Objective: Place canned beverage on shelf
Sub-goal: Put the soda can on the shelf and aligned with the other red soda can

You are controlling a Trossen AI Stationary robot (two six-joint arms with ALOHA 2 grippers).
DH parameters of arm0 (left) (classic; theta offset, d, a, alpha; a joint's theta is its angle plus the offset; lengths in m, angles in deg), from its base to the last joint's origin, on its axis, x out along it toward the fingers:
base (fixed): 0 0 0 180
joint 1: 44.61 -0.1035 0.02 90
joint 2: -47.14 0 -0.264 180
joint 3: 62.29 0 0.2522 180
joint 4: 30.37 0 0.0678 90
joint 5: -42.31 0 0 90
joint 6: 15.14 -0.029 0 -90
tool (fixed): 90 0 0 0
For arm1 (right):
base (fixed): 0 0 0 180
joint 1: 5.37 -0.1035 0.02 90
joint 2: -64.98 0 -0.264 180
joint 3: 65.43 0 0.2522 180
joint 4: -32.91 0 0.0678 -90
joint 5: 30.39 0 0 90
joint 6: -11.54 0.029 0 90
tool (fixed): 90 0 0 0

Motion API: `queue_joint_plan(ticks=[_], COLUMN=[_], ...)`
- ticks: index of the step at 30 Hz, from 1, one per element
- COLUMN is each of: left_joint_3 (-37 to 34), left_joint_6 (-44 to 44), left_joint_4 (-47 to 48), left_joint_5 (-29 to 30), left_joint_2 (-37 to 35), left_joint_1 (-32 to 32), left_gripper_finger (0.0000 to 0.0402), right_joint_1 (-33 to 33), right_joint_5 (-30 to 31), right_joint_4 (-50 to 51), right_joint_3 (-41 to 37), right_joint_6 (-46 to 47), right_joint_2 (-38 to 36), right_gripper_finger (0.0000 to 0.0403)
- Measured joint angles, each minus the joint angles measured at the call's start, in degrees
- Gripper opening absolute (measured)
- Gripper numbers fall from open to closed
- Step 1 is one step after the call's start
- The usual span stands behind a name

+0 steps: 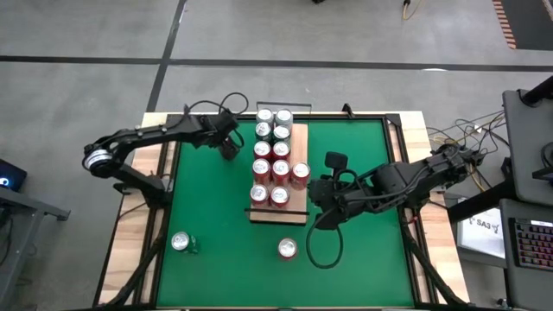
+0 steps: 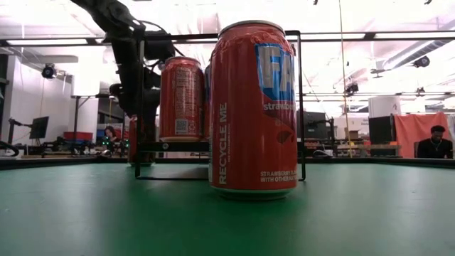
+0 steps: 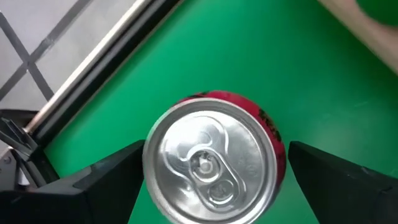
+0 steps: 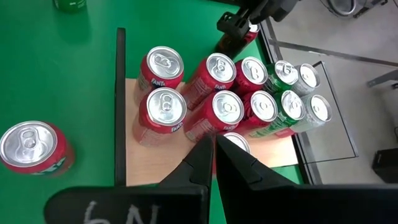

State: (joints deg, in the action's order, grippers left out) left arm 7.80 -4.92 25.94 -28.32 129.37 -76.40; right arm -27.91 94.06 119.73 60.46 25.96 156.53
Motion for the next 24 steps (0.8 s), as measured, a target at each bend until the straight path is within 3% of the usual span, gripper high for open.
queue_joint_plan(ticks=[4,9,17,24], left_joint_3=[-0.68,-0.93,0.33,4.01], left_joint_6=[0.37,0.91,4.04,8.54], left_joint_4=[-0.04,-0.15,6.88,12.07], left_joint_5=[0.07,0.37,2.01,3.92], left_joint_2=[1.38,1.16,-6.5,-16.38], left_joint_1=[0.04,0.38,2.75,11.79], left_gripper_finger=[0.0355,0.0295,0.0295,0.0295], right_joint_1=[0.0,0.0,-0.02,0.37], right_joint_5=[0.01,0.04,0.07,3.1], right_joint_4=[-0.03,-0.07,-1.28,-8.66], right_joint_3=[-0.84,-2.46,-3.32,-3.59], right_joint_6=[0.68,1.11,1.0,-3.69], right_joint_2=[0.0,-0.01,0.0,0.0], right_gripper_finger=[0.0009,0.0009,0.0009,0.0009])
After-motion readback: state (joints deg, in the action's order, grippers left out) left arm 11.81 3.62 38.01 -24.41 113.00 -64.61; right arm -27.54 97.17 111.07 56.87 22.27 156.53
